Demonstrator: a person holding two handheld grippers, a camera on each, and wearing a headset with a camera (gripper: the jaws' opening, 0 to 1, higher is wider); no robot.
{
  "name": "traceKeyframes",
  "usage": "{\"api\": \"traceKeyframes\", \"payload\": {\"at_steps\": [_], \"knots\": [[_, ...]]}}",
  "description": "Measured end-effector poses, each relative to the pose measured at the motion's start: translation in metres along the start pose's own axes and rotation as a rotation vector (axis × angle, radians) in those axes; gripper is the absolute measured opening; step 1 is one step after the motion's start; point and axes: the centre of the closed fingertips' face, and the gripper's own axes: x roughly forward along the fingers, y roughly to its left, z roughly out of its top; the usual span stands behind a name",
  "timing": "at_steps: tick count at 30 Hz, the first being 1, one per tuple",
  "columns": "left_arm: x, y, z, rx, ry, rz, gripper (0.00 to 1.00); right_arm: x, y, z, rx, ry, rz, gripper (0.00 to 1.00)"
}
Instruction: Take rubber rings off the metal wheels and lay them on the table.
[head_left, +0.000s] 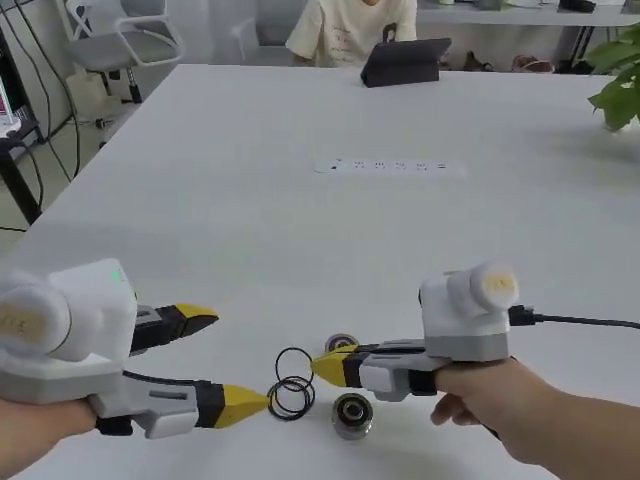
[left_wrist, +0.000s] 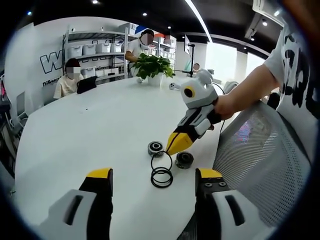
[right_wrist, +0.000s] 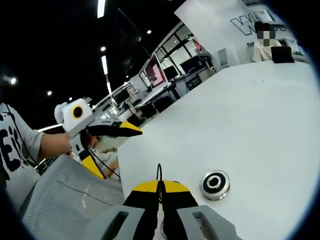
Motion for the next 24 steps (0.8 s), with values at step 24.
{"api": "traceKeyframes", "payload": {"at_steps": [24], "knots": [[-0.011, 0.003, -0.012, -0.019, 0.015, 0.023, 0.66, 0.015, -0.005, -0.023, 0.042, 0.089, -0.026, 0.0]]}}
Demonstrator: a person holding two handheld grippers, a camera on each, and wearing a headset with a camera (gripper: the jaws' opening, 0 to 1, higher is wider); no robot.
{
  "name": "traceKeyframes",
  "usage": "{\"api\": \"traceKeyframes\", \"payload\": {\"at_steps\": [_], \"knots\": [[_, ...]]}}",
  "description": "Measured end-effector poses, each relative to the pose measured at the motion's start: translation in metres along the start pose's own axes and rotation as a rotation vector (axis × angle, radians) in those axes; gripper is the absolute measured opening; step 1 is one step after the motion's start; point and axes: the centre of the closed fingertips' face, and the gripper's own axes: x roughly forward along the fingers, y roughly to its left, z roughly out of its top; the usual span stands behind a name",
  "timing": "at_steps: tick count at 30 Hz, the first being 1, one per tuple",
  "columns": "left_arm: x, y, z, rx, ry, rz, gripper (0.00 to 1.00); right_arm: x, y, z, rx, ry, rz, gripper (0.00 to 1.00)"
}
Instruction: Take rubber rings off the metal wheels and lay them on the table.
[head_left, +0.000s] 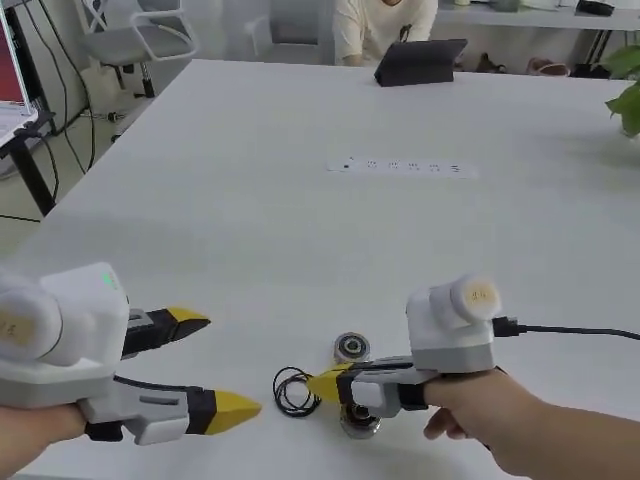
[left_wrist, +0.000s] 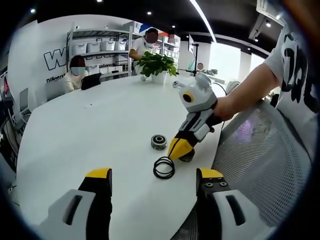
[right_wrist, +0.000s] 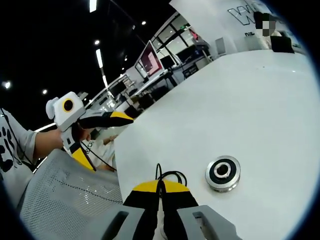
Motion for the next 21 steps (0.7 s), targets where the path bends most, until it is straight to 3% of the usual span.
{"api": "traceKeyframes", "payload": {"at_steps": [8, 13, 21], "knots": [[0.003, -0.0004, -0.0007, 0.001, 0.007, -0.007, 0.66, -0.0003, -0.0056, -0.0046, -0.004, 0.019, -0.028, 0.0], [0.0041, -0.0007, -0.0013, -0.001, 0.011, -0.011, 0.66, 0.0005, -0.0061, -0.007, -0.046, 0.039, -0.045, 0.0], [0.0052, -0.0015, -0.0034, -0.003, 0.02, -0.017, 0.66, 0.0012, -0.0077, -0.0079, -0.102, 0.057, -0.068, 0.1]]}}
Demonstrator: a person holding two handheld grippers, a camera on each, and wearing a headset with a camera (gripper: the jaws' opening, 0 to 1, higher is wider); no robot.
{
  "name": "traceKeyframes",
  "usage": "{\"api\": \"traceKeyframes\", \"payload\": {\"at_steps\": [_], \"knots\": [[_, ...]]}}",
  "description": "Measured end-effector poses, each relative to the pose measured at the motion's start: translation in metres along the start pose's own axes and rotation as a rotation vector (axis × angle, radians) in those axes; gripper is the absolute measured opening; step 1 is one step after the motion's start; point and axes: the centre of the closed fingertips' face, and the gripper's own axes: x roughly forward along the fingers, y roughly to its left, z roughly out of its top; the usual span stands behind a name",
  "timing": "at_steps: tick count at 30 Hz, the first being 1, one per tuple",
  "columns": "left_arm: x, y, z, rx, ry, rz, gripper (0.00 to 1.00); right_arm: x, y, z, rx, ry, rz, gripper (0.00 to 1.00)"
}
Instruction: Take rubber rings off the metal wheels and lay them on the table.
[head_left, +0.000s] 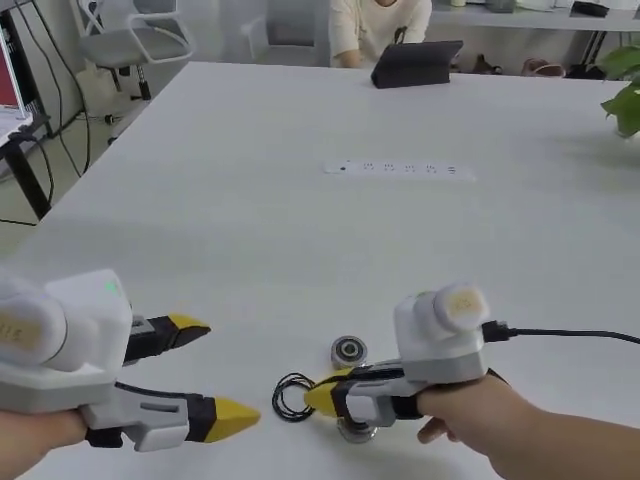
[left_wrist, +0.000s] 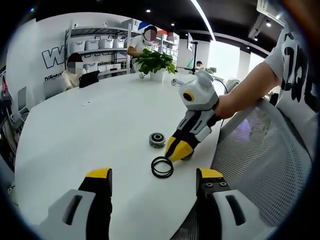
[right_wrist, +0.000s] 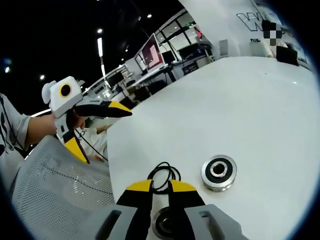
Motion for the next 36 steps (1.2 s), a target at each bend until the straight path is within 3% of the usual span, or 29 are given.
{"api": "traceKeyframes", "payload": {"at_steps": [6, 19, 36], "knots": [[0.0, -0.002, 0.0, 0.0, 0.003, -0.006, 0.66, -0.002, 0.0, -0.001, -0.019, 0.009, -0.005, 0.14], [0.0, -0.005, 0.009, -0.004, -0.013, -0.013, 0.67, -0.019, -0.002, 0.02, -0.037, -0.058, -0.024, 0.23], [-0.004, -0.009, 0.03, -0.011, -0.057, -0.01, 0.68, -0.062, -0.003, 0.049, -0.102, -0.165, -0.065, 0.37]]}}
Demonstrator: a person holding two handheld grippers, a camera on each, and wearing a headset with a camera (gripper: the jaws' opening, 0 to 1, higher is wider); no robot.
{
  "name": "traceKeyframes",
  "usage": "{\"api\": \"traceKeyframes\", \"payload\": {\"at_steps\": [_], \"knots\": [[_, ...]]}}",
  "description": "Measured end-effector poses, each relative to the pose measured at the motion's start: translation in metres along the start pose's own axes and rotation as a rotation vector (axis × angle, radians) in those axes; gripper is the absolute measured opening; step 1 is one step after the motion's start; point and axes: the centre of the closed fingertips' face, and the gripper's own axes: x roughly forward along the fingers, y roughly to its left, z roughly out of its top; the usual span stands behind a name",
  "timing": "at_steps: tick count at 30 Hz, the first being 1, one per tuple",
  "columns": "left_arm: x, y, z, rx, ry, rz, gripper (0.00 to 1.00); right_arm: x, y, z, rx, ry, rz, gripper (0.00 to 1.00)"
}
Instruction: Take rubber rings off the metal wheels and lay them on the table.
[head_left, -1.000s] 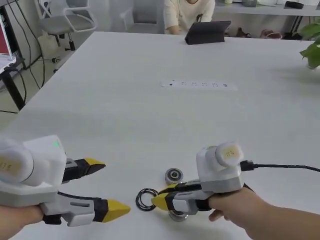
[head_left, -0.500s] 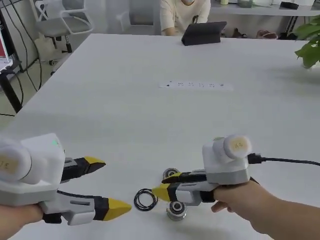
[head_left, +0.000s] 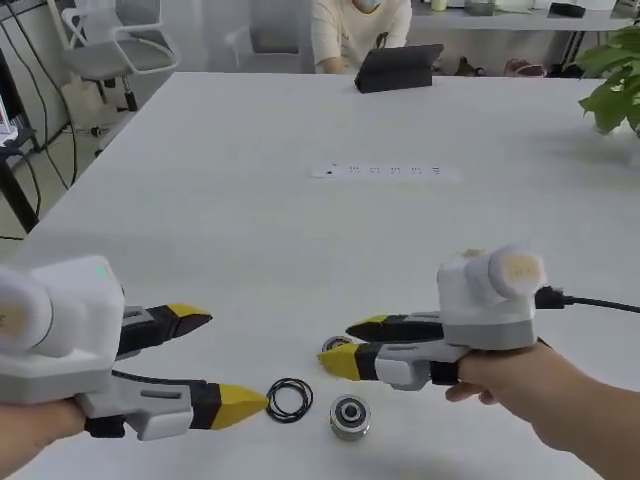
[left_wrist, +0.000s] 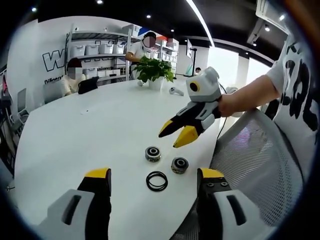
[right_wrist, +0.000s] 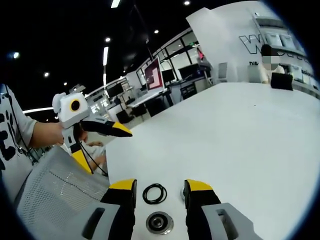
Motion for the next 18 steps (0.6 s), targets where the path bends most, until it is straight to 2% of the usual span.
{"api": "traceKeyframes", "payload": {"at_steps": [11, 18], "knots": [[-0.005, -0.004, 0.006, 0.015, -0.005, 0.009, 0.72, -0.026, -0.001, 0.005, -0.059, -0.02, -0.032, 0.46], [-0.008, -0.007, 0.011, 0.016, -0.014, 0.009, 0.73, -0.044, 0.001, 0.006, -0.114, -0.025, -0.053, 0.56]]}}
